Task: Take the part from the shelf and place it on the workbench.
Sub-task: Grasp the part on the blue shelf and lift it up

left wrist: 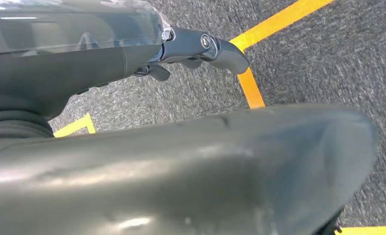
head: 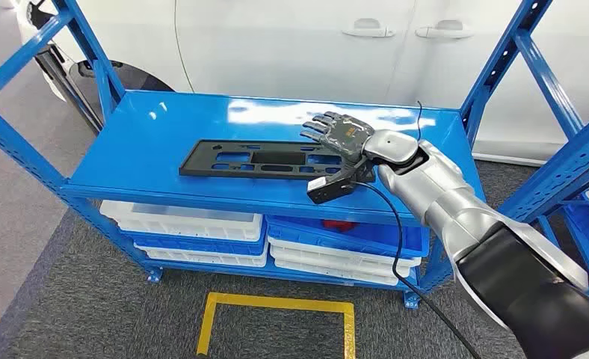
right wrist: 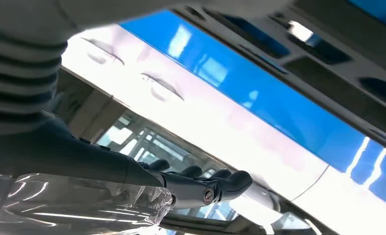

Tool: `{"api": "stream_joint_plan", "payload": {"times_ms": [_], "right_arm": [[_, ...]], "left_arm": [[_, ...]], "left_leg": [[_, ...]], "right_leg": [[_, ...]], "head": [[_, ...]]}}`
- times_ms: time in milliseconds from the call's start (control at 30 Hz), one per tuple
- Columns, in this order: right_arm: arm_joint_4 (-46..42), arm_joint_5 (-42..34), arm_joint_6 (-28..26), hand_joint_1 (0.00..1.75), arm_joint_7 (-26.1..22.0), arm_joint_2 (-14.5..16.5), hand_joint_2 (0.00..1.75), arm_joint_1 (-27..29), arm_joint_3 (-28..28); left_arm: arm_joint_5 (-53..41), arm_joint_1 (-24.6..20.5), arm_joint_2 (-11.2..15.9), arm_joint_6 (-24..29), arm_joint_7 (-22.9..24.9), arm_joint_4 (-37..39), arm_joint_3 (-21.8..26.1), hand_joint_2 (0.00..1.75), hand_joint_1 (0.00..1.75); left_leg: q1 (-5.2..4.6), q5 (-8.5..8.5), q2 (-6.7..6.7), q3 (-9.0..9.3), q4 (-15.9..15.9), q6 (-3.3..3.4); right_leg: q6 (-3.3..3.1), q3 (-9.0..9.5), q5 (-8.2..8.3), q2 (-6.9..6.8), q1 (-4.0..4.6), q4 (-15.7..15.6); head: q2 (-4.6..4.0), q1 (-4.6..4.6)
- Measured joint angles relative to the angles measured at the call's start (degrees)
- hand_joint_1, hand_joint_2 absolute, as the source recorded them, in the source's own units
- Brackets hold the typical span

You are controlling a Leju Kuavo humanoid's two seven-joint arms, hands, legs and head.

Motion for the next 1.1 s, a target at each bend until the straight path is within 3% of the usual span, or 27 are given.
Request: {"api": "stream_joint_plan", "payload": {"times_ms": [100, 133, 167, 233, 300, 433, 500, 567, 600, 633, 667, 733, 800, 867, 967, 1000, 1100], "right_arm": [[0.0, -0.3, -0.9, 0.00, 0.4, -0.7, 1.75, 1.9, 0.1], [0.0, -0.4, -1.4, 0.00, 0.7, -1.0, 1.75, 2.9, 0.1], [0.0, -0.4, -1.8, 0.00, 1.1, -1.2, 1.75, 3.9, 0.2], [0.0, -0.6, -2.5, 0.00, 1.9, -1.4, 1.75, 5.1, 0.3], [0.0, -0.6, -2.9, 0.00, 2.8, -1.4, 1.75, 5.5, 0.3], [0.2, -0.6, -3.3, 0.00, 4.3, -1.3, 1.75, 6.4, 0.4], [0.4, -0.6, -3.5, 0.00, 4.7, -0.9, 1.75, 6.7, 0.4], [0.7, -0.6, -3.6, 0.00, 5.0, -0.3, 1.75, 7.0, 0.4], [0.8, -0.6, -3.6, 0.00, 5.2, -0.1, 1.75, 7.3, 0.4], [1.0, -0.6, -3.6, 0.00, 5.4, 0.1, 1.75, 7.6, 0.4], [1.1, -0.6, -3.7, 0.00, 5.7, 0.3, 1.75, 7.8, 0.4], [1.2, -0.6, -3.8, 0.00, 6.1, 0.5, 1.75, 7.8, 0.3], [1.2, -0.6, -4.0, 0.00, 6.3, 0.7, 1.75, 7.5, 0.3], [1.2, -0.5, -4.1, 0.00, 6.4, 0.8, 1.75, 7.4, 0.3], [1.3, -0.5, -4.2, 0.00, 6.5, 0.8, 1.75, 7.4, 0.3], [1.3, -0.4, -4.3, 0.00, 6.7, 0.7, 1.75, 7.4, 0.3], [1.3, 0.2, -4.4, 0.00, 7.7, -0.1, 1.75, 7.4, 0.3]], "left_arm": [[0.0, 0.2, 0.0, 0.0, 0.1, 0.0, 0.0, 0.00, 0.00], [0.0, 0.2, 0.0, 0.0, 0.1, 0.0, 0.0, 0.00, 0.00], [0.0, 0.3, 0.0, 0.0, 0.1, 0.0, 0.0, 0.00, 0.00], [0.0, 0.3, 0.0, 0.0, 0.1, 0.0, 0.0, 0.00, 0.00], [0.0, 0.3, 0.0, 0.0, 0.0, 0.0, 0.0, 0.00, 0.00], [0.0, 0.2, -0.1, 0.0, 0.0, 0.0, 0.0, 0.00, 0.00], [0.0, -0.1, -0.1, 0.0, 0.2, 0.0, 0.0, 0.00, 0.00], [0.0, -0.2, -0.1, 0.0, 0.3, 0.0, 0.0, 0.00, 0.00], [0.0, -0.2, -0.1, 0.0, 0.3, 0.0, 0.0, 0.00, 0.00], [0.0, -0.2, -0.1, 0.0, 0.4, 0.0, 0.0, 0.00, 0.00], [0.0, -0.1, -0.1, -0.1, 0.4, 0.0, 0.0, 0.00, 0.00], [0.0, -0.1, -0.1, -0.1, 0.4, 0.0, 0.0, 0.00, 0.00], [0.0, -0.1, -0.1, -0.1, 0.4, 0.1, 0.0, 0.00, 0.00], [0.0, -0.1, -0.2, -0.2, 0.4, 0.1, 0.0, 0.00, 0.00], [0.0, -0.1, -0.1, -0.2, 0.4, 0.1, 0.0, 0.00, 0.00], [0.0, -0.1, -0.1, -0.2, 0.4, 0.1, 0.0, 0.00, 0.00], [0.0, 0.0, -0.1, -0.2, 0.4, 0.1, 0.0, 0.00, 0.00]], "left_leg": [[0.05, -2.11, 0.09, -2.50, 5.7, -0.28], [0.08, -1.85, 0.11, -2.50, 6.0, -0.37], [0.16, -0.68, 0.11, -1.39, 4.0, -0.42], [0.33, 2.51, -0.13, 2.75, -3.6, -0.43], [0.34, 4.16, -0.45, 5.35, -8.6, 0.29], [0.05, 4.62, -0.48, 5.67, -9.5, 2.14], [0.18, 4.85, -0.50, 5.76, -9.7, 2.72], [0.04, 4.85, -0.49, 5.71, -9.7, 2.99], [-0.05, 4.82, -0.49, 5.71, -9.7, 3.05], [-0.14, 4.79, -0.50, 5.74, -9.7, 3.10], [-0.22, 4.77, -0.53, 5.81, -9.7, 3.13], [-0.35, 4.72, -0.58, 6.02, -9.7, 3.09], [-0.57, 4.72, -0.46, 5.89, -9.6, 2.79], [-0.70, 4.83, -0.22, 5.66, -9.7, 2.33], [-0.74, 3.80, -0.13, 5.13, -8.4, 1.35], [-0.70, 2.39, -0.11, 4.21, -6.2, 0.96], [-0.50, -2.85, 0.10, -0.77, 4.7, 0.24]], "right_leg": [[-0.03, 0.03, -0.03, -0.15, 0.13, 0.0], [-0.02, 0.04, -0.04, -0.19, 0.16, 0.0], [0.05, 0.05, -0.09, -0.18, 0.14, 0.1], [0.45, 0.04, -0.31, -0.01, 0.10, 0.4], [1.11, 0.01, -0.56, 0.34, 0.21, 0.8], [2.38, -0.20, -1.11, 0.60, -0.01, 1.2], [2.64, -1.99, -3.67, 1.08, -0.20, 5.2], [2.66, -5.62, -7.17, 1.65, -0.25, 13.1], [2.63, -7.18, -8.06, 1.79, -0.25, 16.4], [2.52, -7.87, -7.90, 1.82, -0.24, 17.7], [2.32, -7.40, -6.58, 1.82, -0.21, 16.5], [1.59, -3.90, -2.49, 1.34, 0.03, 8.9], [0.96, -0.87, -0.45, 0.38, 0.59, 2.3], [0.77, -0.33, -0.53, 0.07, 0.97, 0.8], [0.25, -0.01, 0.01, 0.26, 0.50, 0.0], [0.04, 0.15, 0.16, 0.18, 0.35, -0.2], [-0.19, 0.22, 0.16, -0.03, 0.40, -0.3]], "head": [[0.00, 0.01], [0.00, 0.00], [0.00, 0.00], [0.00, 0.00], [0.00, 0.00], [0.00, 0.02], [0.00, 0.02], [0.00, 0.02], [0.00, 0.02], [0.00, 0.02], [0.00, 0.02], [0.00, 0.02], [0.00, 0.02], [0.00, 0.02], [0.00, 0.02], [0.00, 0.01], [0.00, 0.02]]}}
